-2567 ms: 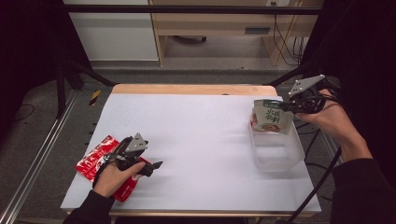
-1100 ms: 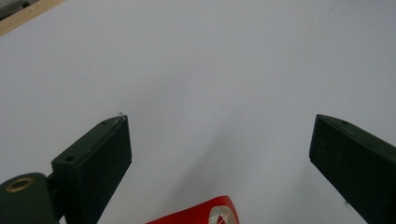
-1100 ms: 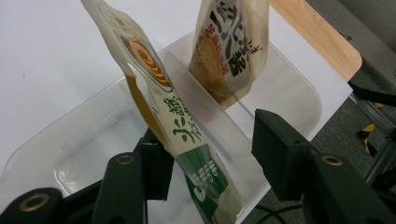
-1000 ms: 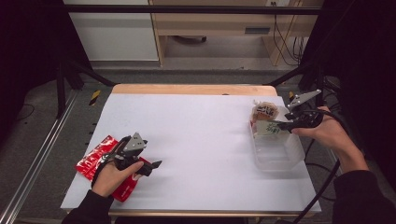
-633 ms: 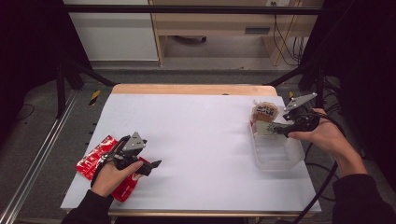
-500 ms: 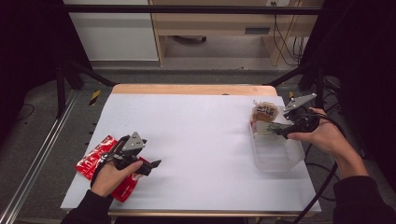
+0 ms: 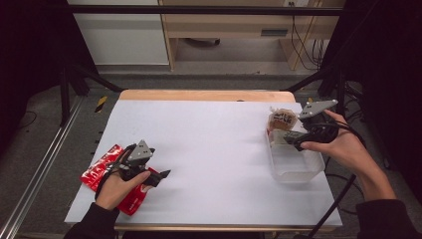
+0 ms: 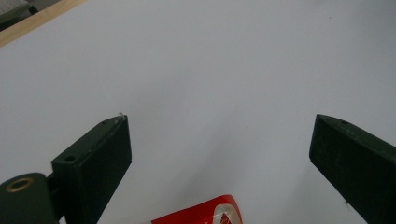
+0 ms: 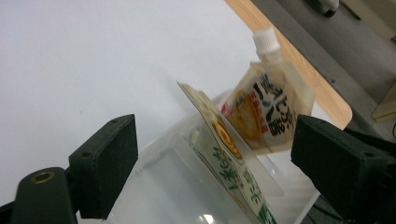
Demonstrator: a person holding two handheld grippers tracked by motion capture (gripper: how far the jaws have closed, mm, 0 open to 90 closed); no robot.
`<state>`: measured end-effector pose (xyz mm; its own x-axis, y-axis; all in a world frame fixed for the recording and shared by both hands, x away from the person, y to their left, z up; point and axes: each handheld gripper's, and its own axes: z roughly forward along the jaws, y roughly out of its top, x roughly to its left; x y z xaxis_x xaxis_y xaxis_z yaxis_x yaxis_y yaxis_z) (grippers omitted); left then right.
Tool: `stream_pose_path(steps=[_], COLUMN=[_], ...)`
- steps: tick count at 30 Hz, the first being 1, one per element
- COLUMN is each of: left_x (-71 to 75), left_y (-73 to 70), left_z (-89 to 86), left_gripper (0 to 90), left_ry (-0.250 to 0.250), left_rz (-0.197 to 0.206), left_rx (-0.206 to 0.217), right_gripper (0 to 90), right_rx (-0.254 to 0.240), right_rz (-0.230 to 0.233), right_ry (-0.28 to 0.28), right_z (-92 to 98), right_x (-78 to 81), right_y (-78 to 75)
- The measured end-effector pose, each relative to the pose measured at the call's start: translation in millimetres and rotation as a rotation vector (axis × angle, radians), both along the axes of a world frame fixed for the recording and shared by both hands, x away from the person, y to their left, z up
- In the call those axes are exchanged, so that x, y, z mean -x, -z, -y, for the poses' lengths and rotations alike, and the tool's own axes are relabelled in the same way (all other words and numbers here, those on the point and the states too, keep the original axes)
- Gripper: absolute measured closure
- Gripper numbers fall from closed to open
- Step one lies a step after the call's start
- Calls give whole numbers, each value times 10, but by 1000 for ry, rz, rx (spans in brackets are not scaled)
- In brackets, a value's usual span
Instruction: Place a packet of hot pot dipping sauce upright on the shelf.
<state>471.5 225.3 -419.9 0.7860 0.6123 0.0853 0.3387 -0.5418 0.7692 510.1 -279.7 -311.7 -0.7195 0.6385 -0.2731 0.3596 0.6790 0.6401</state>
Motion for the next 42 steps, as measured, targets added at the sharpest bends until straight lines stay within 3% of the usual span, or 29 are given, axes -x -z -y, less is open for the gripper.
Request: stream_pose_path(steps=[13, 18, 21, 33, 38, 42], left_x=[-4, -2, -1, -8, -1, 5], left_y=[-2, 0, -3, 7, 15, 28], left_z=[-23, -31, -36, -70, -80, -99], left_gripper=[57, 56, 56, 56, 55, 55], left_ry=[-4, -7, -9, -18, -17, -24], left_rz=[0, 0, -1, 0, 1, -1], left_rx=[-2, -1, 2, -2, -1, -5], right_gripper=[158, 161, 165, 201, 211, 237], right_rx=[3, -4, -17, -79, -77, -118], right_rz=[46, 41, 37, 33, 23, 11], right_ry=[-62, -112, -124, -146, -159, -145], right_z=[-525, -829, -896, -1281, -1415, -1528], right_x=[77, 100, 92, 119, 140, 160], right_y=[-41, 37, 70, 238, 319, 407])
